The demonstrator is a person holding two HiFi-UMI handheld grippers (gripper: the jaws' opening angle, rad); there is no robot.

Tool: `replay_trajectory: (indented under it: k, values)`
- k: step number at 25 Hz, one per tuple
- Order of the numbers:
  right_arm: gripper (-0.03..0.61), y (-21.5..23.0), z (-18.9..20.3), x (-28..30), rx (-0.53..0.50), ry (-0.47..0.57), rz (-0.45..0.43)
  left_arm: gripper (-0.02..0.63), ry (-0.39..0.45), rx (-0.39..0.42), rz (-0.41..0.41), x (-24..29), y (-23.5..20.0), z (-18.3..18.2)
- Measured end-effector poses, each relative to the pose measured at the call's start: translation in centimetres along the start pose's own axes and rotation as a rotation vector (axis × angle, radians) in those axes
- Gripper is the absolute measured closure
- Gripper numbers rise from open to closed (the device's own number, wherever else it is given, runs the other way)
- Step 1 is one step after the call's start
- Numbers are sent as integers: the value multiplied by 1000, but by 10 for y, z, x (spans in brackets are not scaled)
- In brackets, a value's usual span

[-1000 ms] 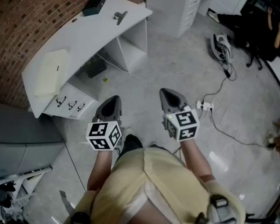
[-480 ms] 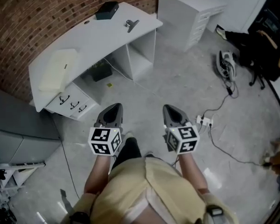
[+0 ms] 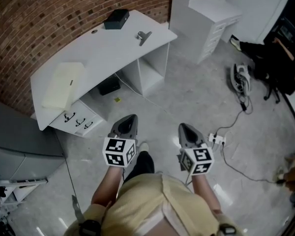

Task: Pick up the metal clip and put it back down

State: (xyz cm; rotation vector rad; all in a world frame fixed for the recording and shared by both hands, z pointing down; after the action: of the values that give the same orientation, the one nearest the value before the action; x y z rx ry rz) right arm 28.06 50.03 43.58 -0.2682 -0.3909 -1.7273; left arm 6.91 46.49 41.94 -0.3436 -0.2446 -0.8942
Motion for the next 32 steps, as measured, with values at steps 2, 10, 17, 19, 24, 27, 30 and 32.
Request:
replay_trajectory:
  k: [2, 10, 17, 19, 24, 27, 30, 32]
  values:
    - [574, -1, -10, 15, 3, 3, 3, 611, 1, -5, 8, 11, -13, -7]
    - [574, -31, -48, 84, 4, 19, -40, 611, -2, -1, 39, 40, -71, -35]
    - [574, -55, -64, 143, -23, 8, -48, 611, -27, 19, 32, 50, -129, -46]
    - [574, -62, -68, 156, -12, 3, -52, 611, -32, 20, 36, 54, -142, -50]
    - [574, -75, -78, 187, -14, -11, -40, 611, -32, 9, 43, 64, -171, -57]
    - [574, -83, -84, 202, -43, -3, -33, 609, -16, -24, 35, 63, -188, -59]
    - [574, -89, -89, 216, -56, 3, -24, 605, 6, -36, 25, 64, -205, -63]
    - [574, -93, -89, 222, -73, -9, -25, 567, 20, -53, 23, 67, -214, -65]
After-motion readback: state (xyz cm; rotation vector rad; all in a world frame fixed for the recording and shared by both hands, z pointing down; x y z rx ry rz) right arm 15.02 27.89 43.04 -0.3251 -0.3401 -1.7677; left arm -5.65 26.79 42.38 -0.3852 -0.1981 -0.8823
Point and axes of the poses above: the fingertips, and each gripper's own axes: x forward along the fingers, y to its right, z out of its underside, the point moved 3 cm from there along -x, backward along the fingers, and after that the axes turned 11 degrees about z, right-handed, at the moved point
